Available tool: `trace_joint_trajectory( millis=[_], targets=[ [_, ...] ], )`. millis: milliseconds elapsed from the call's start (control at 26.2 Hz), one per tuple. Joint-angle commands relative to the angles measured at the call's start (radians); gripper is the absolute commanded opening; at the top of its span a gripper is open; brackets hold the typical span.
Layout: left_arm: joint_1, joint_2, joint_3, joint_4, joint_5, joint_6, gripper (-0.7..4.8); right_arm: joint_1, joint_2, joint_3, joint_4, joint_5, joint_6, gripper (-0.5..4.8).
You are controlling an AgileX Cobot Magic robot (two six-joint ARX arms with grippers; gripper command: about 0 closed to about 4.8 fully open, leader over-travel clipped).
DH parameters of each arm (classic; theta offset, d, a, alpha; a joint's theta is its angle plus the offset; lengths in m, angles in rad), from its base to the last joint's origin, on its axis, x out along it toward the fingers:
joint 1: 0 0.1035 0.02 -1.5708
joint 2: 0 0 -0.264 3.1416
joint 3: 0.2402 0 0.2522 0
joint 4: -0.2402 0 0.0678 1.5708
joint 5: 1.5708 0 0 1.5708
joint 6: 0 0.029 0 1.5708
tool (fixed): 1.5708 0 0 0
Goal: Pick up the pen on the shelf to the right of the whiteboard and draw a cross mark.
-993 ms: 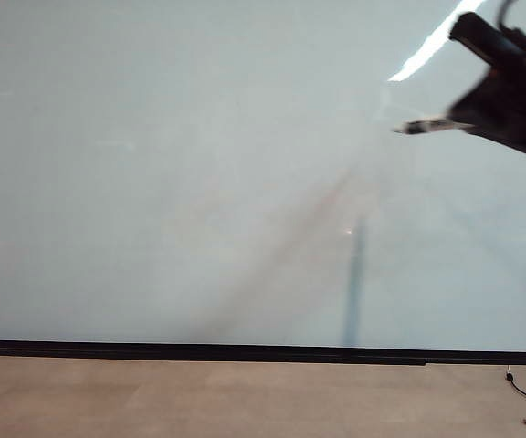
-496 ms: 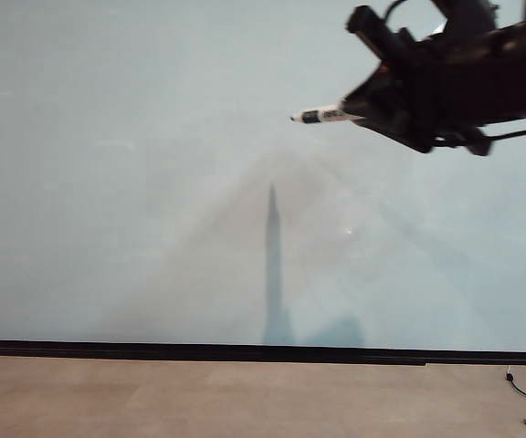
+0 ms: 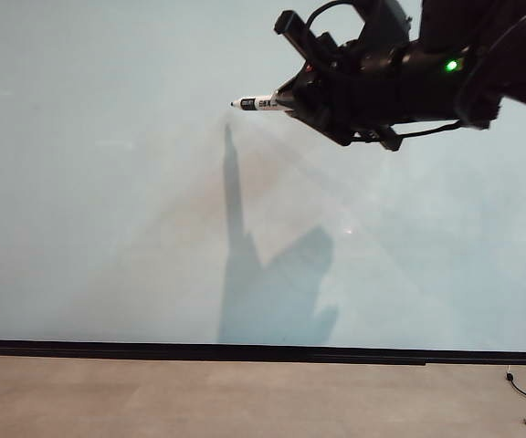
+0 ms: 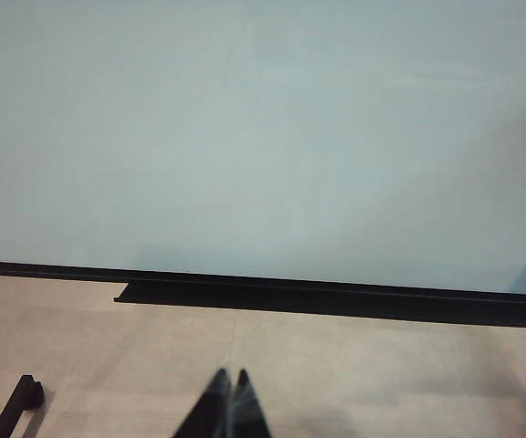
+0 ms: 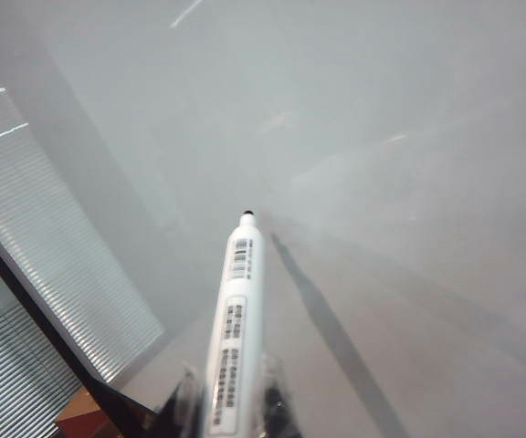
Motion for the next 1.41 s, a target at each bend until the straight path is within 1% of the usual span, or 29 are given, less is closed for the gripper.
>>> trace_joint_trajectory(
  millis=[38,153,382,802,916,1069,1145,1298,1413],
  targets=[
    [0.0,0.0,0.003,0.009,0.003,0.004,-0.05,0.002,0.019,0.037,0.017,-0.008,0.013,-0.09],
    [0.0,0.0,0.003,0.009,0.003,0.004,-0.04,0.002,0.029,0.06,0.012,-0.006,0.013,-0.09],
    [0.0,0.0,0.003,0.009,0.004,0.004,-0.04,0.011,0.029,0.061,-0.013,0.068,0.039,-0.09],
    [0.0,0.0,0.003,0.009,0.003,0.004,-0.05,0.012,0.028,0.05,-0.005,0.092,0.039,-0.09],
    [0.0,0.0,0.003,0.009,0.003,0.004,-0.05,0.012,0.02,0.031,0.002,0.105,0.039,-0.09],
    [0.0,0.0,0.003,0.009,0.003,0.004,-0.04,0.011,0.014,-0.029,0.069,0.149,0.049,-0.09],
    [0.0,0.0,0.003,0.009,0.004,0.004,-0.04,0.01,0.014,-0.056,0.074,0.169,0.071,-0.09],
    [0.0,0.0,0.003,0.009,0.003,0.004,-0.04,0.01,0.014,-0.072,0.071,0.175,0.077,-0.09],
    [0.0,0.0,0.003,0.009,0.003,0.004,-0.04,0.01,0.014,-0.098,0.079,0.212,0.093,-0.09]
  ],
)
